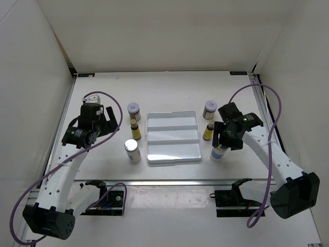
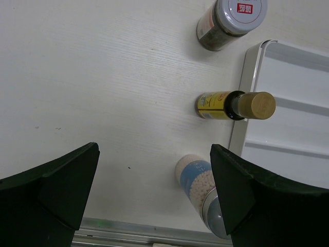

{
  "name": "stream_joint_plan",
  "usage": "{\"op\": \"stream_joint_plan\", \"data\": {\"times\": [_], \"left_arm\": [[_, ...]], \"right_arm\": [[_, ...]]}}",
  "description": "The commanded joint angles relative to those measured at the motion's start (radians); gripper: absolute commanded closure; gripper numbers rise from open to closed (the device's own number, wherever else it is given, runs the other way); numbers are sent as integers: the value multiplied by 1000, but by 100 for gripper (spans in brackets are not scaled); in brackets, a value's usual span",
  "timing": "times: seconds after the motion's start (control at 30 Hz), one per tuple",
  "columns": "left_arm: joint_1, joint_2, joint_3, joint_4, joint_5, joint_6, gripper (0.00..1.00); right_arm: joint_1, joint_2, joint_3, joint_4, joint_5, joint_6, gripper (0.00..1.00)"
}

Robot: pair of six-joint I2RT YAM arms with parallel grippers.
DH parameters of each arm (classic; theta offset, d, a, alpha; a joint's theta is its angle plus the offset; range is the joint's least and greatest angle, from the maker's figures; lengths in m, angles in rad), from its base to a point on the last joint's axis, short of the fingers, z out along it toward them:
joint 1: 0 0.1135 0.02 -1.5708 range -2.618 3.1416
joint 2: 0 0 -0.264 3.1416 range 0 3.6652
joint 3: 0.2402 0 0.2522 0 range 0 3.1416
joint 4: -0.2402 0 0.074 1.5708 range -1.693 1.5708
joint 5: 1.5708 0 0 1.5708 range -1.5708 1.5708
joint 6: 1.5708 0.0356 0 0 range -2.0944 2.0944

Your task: Organize the condiment bottles

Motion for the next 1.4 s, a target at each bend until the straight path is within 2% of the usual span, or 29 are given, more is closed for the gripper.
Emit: {"op": "stream_joint_plan", "data": {"times": [0.0, 0.07, 0.17, 0.2, 0.33, 0.4, 0.53, 0.77, 0.93, 1.07, 1.1, 1.17, 1.27, 1.37], "left_arm": [[6, -5, 3, 24, -4, 6, 0], [6, -5, 3, 24, 6, 6, 0], [6, 4, 3, 24, 6, 6, 0], [6, 4, 3, 24, 6, 6, 0], [6, 4, 3, 24, 6, 6, 0], [6, 15, 3, 24, 6, 6, 0], [6, 15, 3, 24, 6, 6, 0], [6, 4, -6, 24, -4, 6, 0], [6, -5, -6, 24, -4, 6, 0], [6, -5, -6, 24, -4, 6, 0], [6, -5, -6, 24, -4, 6, 0], [6, -5, -6, 24, 12, 15, 0], [-4, -5, 5, 35, 47, 27, 0], [-14, -71, 15, 53, 122, 27, 0]], "right_arm": [[13, -8, -11, 21, 28, 36, 26], [13, -8, -11, 30, 28, 45, 30], [13, -8, -2, 30, 28, 45, 42], [13, -17, 15, 19, 28, 45, 53], [33, -37, 108, -20, 37, 35, 75], [60, -37, 163, -53, 37, 24, 79], [131, -23, 318, -94, 37, 24, 94], [321, 90, 311, 1, 69, 71, 100], [395, 176, 300, 67, 78, 93, 100], [405, 242, 270, 116, 91, 102, 100], [405, 251, 256, 116, 91, 102, 99], [405, 264, 244, 125, 91, 102, 87], [415, 264, 222, 134, 100, 111, 85], [415, 254, 222, 134, 109, 122, 46]]}}
